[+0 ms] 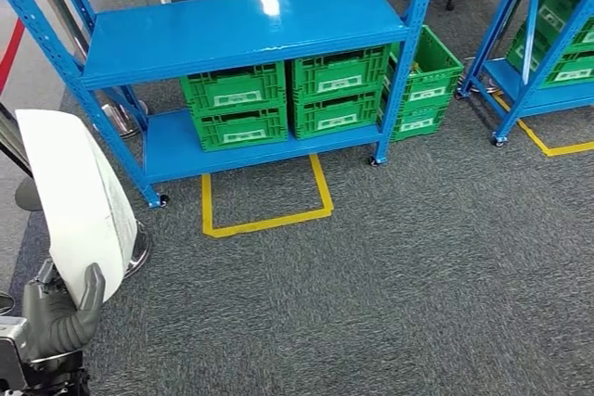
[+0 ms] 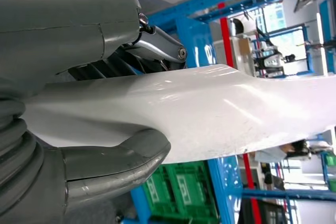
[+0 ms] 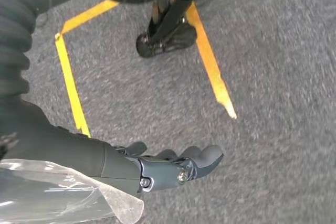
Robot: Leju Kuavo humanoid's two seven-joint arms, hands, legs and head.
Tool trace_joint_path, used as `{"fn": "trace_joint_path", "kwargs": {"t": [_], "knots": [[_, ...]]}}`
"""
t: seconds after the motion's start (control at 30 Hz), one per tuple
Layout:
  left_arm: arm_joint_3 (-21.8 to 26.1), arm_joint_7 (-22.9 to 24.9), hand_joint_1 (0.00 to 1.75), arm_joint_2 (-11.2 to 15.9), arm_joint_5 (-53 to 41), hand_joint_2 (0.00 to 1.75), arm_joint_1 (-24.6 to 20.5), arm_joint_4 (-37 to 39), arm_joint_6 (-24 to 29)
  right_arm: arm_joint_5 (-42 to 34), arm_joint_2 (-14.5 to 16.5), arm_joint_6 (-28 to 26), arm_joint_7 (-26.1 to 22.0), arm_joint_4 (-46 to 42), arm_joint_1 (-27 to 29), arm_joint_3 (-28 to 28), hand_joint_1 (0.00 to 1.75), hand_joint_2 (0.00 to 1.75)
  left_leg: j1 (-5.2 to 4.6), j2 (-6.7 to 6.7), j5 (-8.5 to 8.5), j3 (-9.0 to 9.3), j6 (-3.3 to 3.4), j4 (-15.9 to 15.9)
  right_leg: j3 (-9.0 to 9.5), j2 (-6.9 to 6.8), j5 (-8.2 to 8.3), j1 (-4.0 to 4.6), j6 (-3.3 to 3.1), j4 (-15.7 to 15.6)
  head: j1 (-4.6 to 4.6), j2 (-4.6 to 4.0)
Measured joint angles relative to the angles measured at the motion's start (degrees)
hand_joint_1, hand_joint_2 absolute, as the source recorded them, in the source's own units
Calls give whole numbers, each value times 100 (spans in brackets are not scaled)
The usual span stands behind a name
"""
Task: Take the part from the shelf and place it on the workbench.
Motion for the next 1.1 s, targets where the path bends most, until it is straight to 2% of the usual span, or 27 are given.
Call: {"fn": "trace_joint_path", "kwargs": {"t": [0.03, 0.1, 0.13, 0.17, 0.2, 0.23, 0.27, 0.3, 0.37, 0.4, 0.47, 0.5, 0.53, 0.6, 0.63, 0.67, 0.7, 0.73, 0.8, 0.83, 0.87, 0.9, 0.97, 1.0, 1.03, 1.1], "knots": [[-2, 2, 175, -1, -1, 175, 6, 2, -5, 2, 0, 1, -3, 1, 3, -3, 0, 175, 9, -38, -263, -51, -35, 188, -79, 2, 75, -3, -44, -2, -3, 0], [-3, 6, 175, 0, 5, 175, 12, 9, -26, 10, 0, 6, -12, 2, -1, -4, 0, 175, 21, -92, -934, -160, -77, 855, -268, 31, 226, 11, -94, 7, -7, 0], [-4, 7, 175, 1, 14, 175, 11, 17, -44, 15, 1, 8, -18, 4, -4, -3, 0, 175, 22, -97, -1126, -189, -81, 1219, -378, 61, 299, 23, -99, 15, -9, 0], [-4, 7, 175, 3, 23, 175, 11, 27, -65, 20, 1, 10, -24, 8, -7, -3, 0, 175, 19, -100, -1134, -178, -72, 1480, -474, 92, 370, 35, -101, 31, -8, 0], [-4, 7, 175, 3, 34, 175, 11, 36, -86, 23, 1, 12, -31, 11, -11, -4, 0, 175, 14, -106, -986, -111, -50, 1592, -577, 128, 437, 48, -100, 54, -9, 0], [-5, 7, 175, 3, 41, 175, 12, 44, -105, 27, 1, 15, -38, 14, -15, -7, 0, 175, 6, -132, -762, 27, -12, 1528, -680, 169, 506, 61, -94, 85, -7, 0], [-5, 7, 175, 3, 45, 175, 12, 48, -122, 32, 1, 20, -46, 16, -20, -12, 0, 175, -6, -205, -571, 249, 42, 1281, -766, 214, 571, 70, -88, 116, -7, 0], [-4, 7, 175, 2, 47, 175, 15, 49, -138, 34, 4, 28, -54, 17, -31, -14, 0, 175, -29, -340, -500, 554, 113, 877, -855, 266, 630, 83, -75, 146, -5, 0], [-3, 7, 175, 1, 50, 175, 16, 50, -160, 39, 11, 42, -68, 20, -54, -18, 0, 175, -55, -556, -632, 1093, 208, 54, -965, 374, 743, 97, -43, 183, -4, 0], [-3, 7, 175, 1, 51, 175, 13, 51, -166, 43, 14, 48, -72, 21, -61, -17, 0, 175, -66, -582, -726, 1232, 231, -202, -1013, 429, 802, 101, -19, 194, -4, 0], [-4, 7, 175, -3, 52, 175, 5, 52, -167, 57, 15, 49, -75, 25, -50, -23, 0, 175, -45, -443, -759, 1229, 234, -369, -1128, 515, 883, 107, 35, 220, -3, 0], [-3, 7, 175, -5, 52, 175, 5, 52, -164, 64, 15, 48, -77, 26, -40, -28, 0, 175, -26, -366, -736, 1196, 255, -401, -1212, 479, 825, 108, 62, 306, 10, 0], [-1, 7, 175, -8, 52, 175, 11, 53, -161, 70, 15, 45, -77, 29, -34, -35, 0, 175, -10, -287, -698, 1157, 271, -421, -1316, 402, 683, 105, 90, 497, 27, 0], [9, 8, 175, -10, 54, 175, 30, 58, -151, 75, 15, 42, -77, 33, -38, -42, 0, 175, -9, -138, -629, 1078, 298, -419, -1581, 196, 228, 66, 148, 1202, 53, 0], [13, 8, 175, -10, 54, 175, 37, 63, -148, 77, 15, 43, -76, 36, -44, -42, 0, 175, -14, -55, -600, 1037, 292, -411, -1688, 142, 39, 40, 182, 1576, 55, 0], [16, 9, 175, -10, 55, 175, 41, 69, -145, 79, 15, 43, -77, 41, -45, -44, 0, 175, -17, 25, -574, 999, 282, -401, -1718, 111, -65, 15, 212, 1814, 55, 0], [17, 9, 175, -10, 55, 175, 41, 76, -144, 81, 15, 43, -77, 47, -44, -47, 0, 175, -18, 104, -554, 966, 269, -390, -1634, 87, -71, -8, 237, 1835, 56, 0], [17, 10, 175, -10, 55, 175, 41, 83, -141, 85, 15, 42, -78, 54, -41, -51, 0, 175, -16, 178, -540, 940, 255, -376, -1430, 57, 10, -30, 257, 1626, 56, 0], [19, 11, 175, -10, 55, 175, 37, 91, -133, 93, 15, 42, -84, 62, -46, -61, 0, 175, -18, 309, -537, 904, 212, -323, -848, -118, 214, -53, 279, 817, 56, 0], [20, 13, 175, -10, 55, 175, 32, 93, -129, 99, 15, 42, -93, 64, -56, -62, 0, 175, -28, 365, -546, 882, 182, -282, -631, -200, 265, -51, 253, 490, 55, 0], [21, 14, 175, -10, 54, 175, 26, 93, -127, 106, 15, 42, -104, 67, -64, -62, 0, 175, -40, 412, -552, 865, 149, -247, -519, -258, 277, -43, 216, 293, 44, 0], [21, 16, 175, -9, 53, 175, 19, 93, -126, 113, 15, 43, -115, 72, -69, -63, 0, 175, -52, 455, -551, 857, 117, -222, -509, -273, 257, -30, 170, 228, 37, 0], [19, 19, 175, -9, 51, 175, 9, 94, -124, 123, 15, 38, -129, 85, -62, -81, 0, 175, -48, 519, -548, 852, 58, -204, -566, -172, 293, -25, 76, 240, 24, 0], [17, 22, 175, -10, 51, 175, 6, 94, -125, 125, 15, 35, -133, 92, -59, -94, 0, 175, -37, 456, -596, 840, 20, -161, -579, -130, 313, -30, 36, 235, 24, 0], [19, 27, 175, -11, 50, 175, 4, 94, -125, 128, 15, 32, -138, 96, -62, -104, 0, 175, -22, 329, -714, 784, -16, -29, -584, -85, 338, -36, -9, 227, 18, 0], [22, 69, 175, -10, 48, 175, 11, 95, -131, 133, 15, 34, -156, 103, -78, -108, 0, 175, 5, 10, -1117, 516, -67, 585, -619, 12, 396, -38, -75, 225, 6, 0]]}}
